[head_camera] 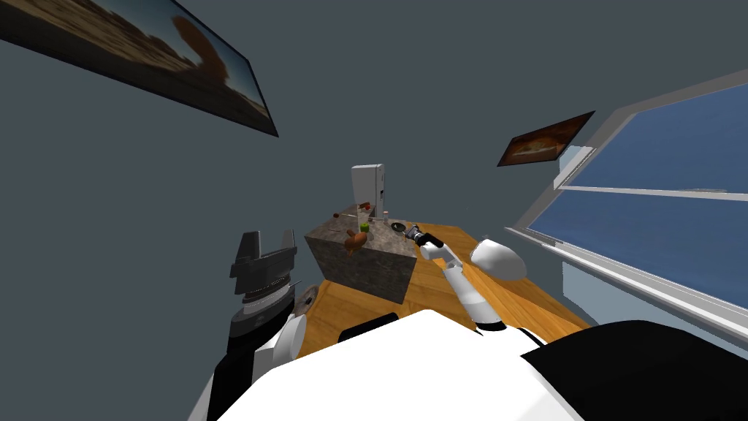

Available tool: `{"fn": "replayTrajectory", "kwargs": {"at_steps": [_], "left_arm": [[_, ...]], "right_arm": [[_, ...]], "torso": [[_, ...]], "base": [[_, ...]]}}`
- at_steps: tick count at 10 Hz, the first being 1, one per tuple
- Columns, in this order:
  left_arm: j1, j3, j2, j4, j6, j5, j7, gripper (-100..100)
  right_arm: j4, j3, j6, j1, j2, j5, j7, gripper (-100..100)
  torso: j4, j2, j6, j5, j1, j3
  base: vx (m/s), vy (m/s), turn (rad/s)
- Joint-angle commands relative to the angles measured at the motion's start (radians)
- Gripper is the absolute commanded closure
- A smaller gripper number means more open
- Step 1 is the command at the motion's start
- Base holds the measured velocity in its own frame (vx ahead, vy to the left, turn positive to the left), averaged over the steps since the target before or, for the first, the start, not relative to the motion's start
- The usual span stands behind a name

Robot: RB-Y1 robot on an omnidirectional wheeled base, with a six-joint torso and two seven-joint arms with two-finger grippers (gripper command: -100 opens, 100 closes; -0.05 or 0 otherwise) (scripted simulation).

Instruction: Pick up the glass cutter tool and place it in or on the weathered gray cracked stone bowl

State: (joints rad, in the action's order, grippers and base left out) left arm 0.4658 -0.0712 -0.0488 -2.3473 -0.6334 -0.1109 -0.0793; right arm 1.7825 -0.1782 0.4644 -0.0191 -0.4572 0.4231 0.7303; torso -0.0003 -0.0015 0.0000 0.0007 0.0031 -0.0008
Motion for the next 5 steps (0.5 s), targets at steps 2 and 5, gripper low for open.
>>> {"fn": "replayTrajectory", "kwargs": {"at_steps": [2, 5], "left_arm": [[0.0, 0.0, 0.0, 0.0, 0.0, 0.0, 0.0, 0], [0.0, 0.0, 0.0, 0.0, 0.0, 0.0, 0.0, 0]], "right_arm": [[-0.067, -0.016, 0.078, -0.046, -0.037, 0.039, 0.063, -100], [-0.132, -0.026, 0.155, -0.073, -0.069, 0.07, 0.102, -100]], "torso": [[0.0, 0.0, 0.0, 0.0, 0.0, 0.0], [0.0, -0.002, 0.0, 0.0, 0.0, -0.001]], "base": [[0.019, 0.045, 0.011], [0.04, 0.053, 0.008]]}}
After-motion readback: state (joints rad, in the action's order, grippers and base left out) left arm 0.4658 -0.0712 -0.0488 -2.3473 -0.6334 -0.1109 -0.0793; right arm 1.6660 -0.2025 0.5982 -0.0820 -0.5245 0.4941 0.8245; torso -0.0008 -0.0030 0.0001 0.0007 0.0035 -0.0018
